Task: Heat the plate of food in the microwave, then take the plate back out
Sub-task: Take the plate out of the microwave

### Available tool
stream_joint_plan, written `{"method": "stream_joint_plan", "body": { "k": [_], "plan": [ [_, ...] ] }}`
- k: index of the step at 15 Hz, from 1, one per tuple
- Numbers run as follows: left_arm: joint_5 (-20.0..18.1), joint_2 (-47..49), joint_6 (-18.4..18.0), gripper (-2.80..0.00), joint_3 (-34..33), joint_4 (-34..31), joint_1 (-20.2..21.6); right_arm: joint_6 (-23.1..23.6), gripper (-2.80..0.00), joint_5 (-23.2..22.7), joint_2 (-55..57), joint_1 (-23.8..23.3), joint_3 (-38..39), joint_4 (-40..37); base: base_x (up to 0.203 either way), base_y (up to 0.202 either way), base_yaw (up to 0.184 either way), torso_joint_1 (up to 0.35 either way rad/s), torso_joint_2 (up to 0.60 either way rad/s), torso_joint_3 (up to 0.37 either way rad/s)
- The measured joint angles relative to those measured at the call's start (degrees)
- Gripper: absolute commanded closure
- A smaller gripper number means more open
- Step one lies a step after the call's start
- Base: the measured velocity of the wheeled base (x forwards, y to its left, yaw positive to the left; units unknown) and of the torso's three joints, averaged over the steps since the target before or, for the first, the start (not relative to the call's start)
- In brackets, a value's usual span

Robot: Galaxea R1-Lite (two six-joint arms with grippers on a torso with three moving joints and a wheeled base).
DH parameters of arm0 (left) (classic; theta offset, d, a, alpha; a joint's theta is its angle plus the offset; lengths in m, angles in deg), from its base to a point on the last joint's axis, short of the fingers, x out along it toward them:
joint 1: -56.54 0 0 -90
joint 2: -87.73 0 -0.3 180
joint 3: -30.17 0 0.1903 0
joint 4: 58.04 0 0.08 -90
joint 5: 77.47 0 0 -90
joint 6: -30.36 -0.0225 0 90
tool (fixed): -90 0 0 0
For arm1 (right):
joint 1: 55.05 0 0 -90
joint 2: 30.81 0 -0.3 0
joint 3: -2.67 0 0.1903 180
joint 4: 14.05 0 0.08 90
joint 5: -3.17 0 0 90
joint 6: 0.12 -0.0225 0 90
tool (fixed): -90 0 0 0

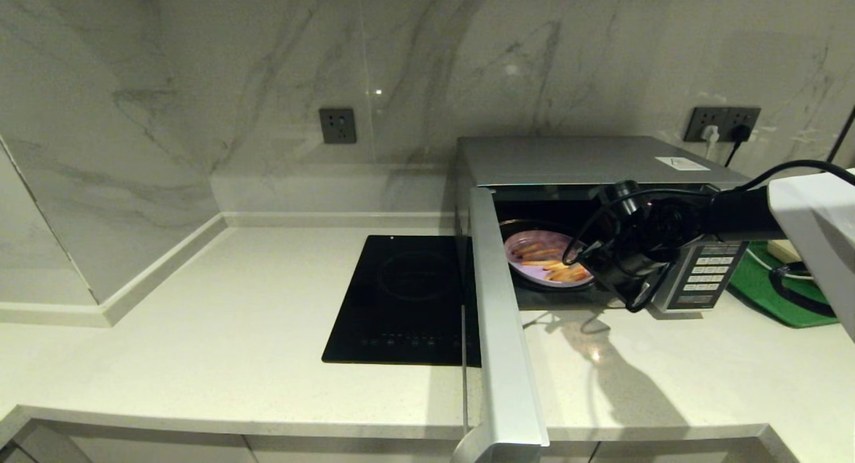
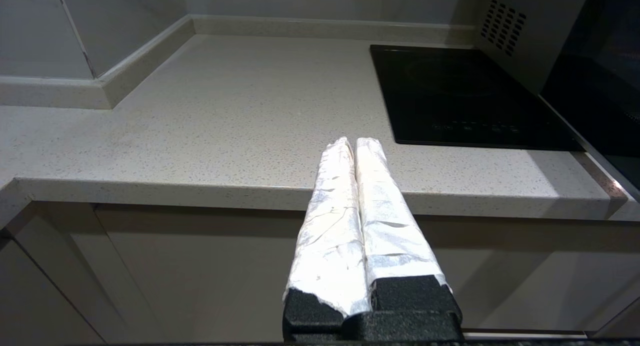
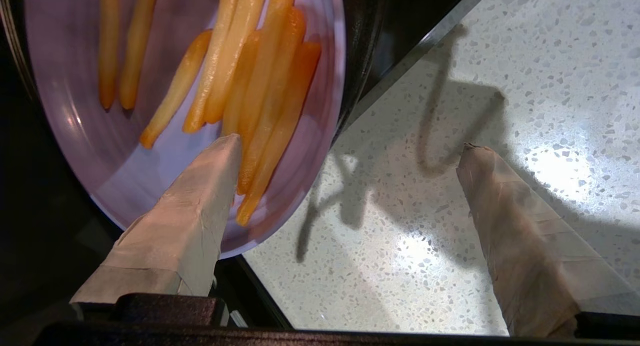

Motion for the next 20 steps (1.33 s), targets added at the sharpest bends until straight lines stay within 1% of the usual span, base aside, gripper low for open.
{"method": "stream_joint_plan", "body": {
  "k": [8, 12, 20],
  "plan": [
    [0.0, 0.0, 0.0, 0.0, 0.0, 0.0, 0.0, -0.1, -2.8, 0.1, 1.0, -0.1, 0.3, 0.0, 0.0, 0.0, 0.0, 0.0, 0.0, 0.0],
    [0.0, 0.0, 0.0, 0.0, 0.0, 0.0, 0.0, -0.2, -2.8, 1.7, 1.1, -0.3, 1.0, 0.0, 0.0, 0.0, 0.0, 0.0, 0.0, 0.0],
    [0.0, 0.0, 0.0, 0.0, 0.0, 0.0, 0.0, -0.2, -2.8, 2.1, 1.2, -0.3, 1.4, 0.0, 0.0, 0.0, 0.0, 0.0, 0.0, 0.0]
  ]
}}
